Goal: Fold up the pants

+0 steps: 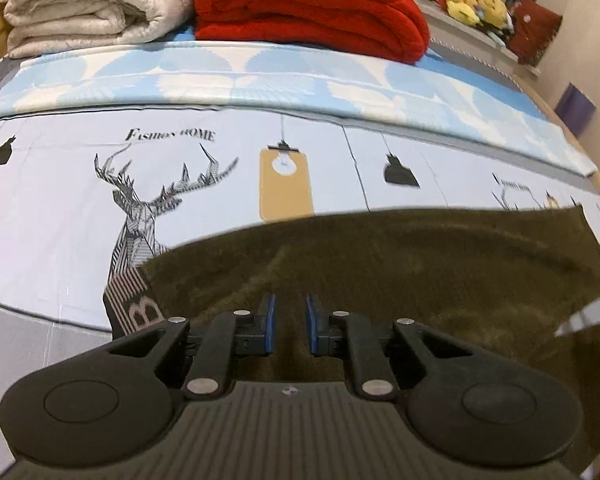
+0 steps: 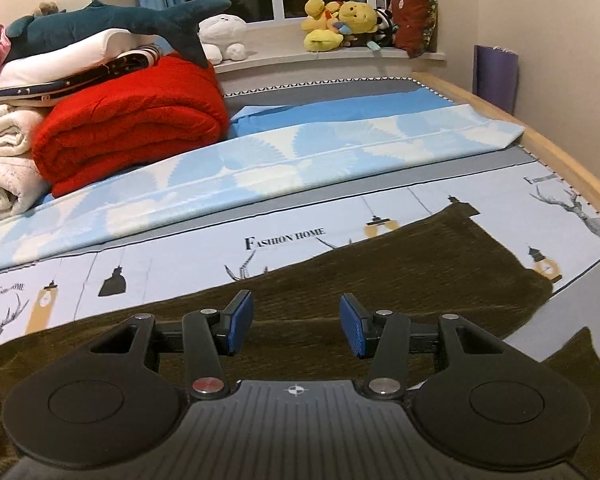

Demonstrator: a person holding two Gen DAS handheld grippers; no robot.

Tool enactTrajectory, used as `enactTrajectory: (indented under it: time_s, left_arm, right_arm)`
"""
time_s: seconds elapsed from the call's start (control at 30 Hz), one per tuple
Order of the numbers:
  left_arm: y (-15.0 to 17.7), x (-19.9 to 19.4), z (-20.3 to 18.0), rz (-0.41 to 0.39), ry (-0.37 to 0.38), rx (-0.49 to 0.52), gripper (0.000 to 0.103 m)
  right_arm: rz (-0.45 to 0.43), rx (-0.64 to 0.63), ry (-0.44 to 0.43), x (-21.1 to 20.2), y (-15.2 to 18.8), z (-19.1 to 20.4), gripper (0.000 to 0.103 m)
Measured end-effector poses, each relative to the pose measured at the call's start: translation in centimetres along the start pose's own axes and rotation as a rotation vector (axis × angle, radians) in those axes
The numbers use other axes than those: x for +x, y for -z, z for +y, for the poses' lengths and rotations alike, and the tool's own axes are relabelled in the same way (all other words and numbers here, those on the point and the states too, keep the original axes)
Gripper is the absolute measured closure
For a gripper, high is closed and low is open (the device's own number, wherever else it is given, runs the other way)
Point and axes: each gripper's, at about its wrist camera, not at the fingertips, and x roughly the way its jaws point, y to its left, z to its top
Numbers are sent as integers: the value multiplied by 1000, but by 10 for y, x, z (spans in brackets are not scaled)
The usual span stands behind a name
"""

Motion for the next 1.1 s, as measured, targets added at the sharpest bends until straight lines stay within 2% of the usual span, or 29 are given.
enactTrajectory:
  time_s: [0.1, 0.17, 0.23, 0.37, 0.43, 0.53, 0.6, 0.73, 0.77, 0.8, 0.83, 0.97, 1.1]
  left_arm:
    - [-11, 10, 18, -25, -12, -52, 86]
    - [-17, 21, 30, -36, -41, -85, 81]
    - [-21, 31, 38, -52, -79, -95, 61]
    - [-27, 53, 44, -56, -77, -69, 44]
    - [-31, 63, 42, -55, -72, -41, 27]
    - [-32, 84, 39, -24, -97, 9, 26]
    - [-31, 96, 39, -5, -98, 37, 29]
    - [-28, 106, 37, 42, -96, 88, 54]
    - [-29, 104, 36, 44, -87, 94, 63]
    - [-30, 102, 34, 49, -78, 98, 83]
    - [-31, 97, 32, 51, -75, 105, 94]
    - [-28, 67, 14, 18, -97, 153, 99]
    - [-16, 18, -10, -47, -103, 186, 99]
  right_arm:
    - [14, 29, 11, 6, -1, 3, 53]
    - [27, 49, 14, 9, -2, 3, 53]
    - [43, 68, 10, 12, -3, 2, 53]
    - [45, 58, 18, 14, -2, 1, 53]
    - [47, 41, 28, 16, -2, 0, 53]
    - [51, 22, 37, 20, -3, -5, 53]
    - [53, 6, 46, 23, -4, -11, 53]
    - [65, 7, 73, 28, -4, -29, 53]
    - [71, 10, 79, 29, -4, -34, 53]
    - [76, 11, 83, 29, -3, -38, 53]
    - [78, 10, 86, 29, -3, -41, 53]
    - [81, 34, 106, 26, -2, -57, 53]
    - [102, 93, 119, 20, 4, -76, 53]
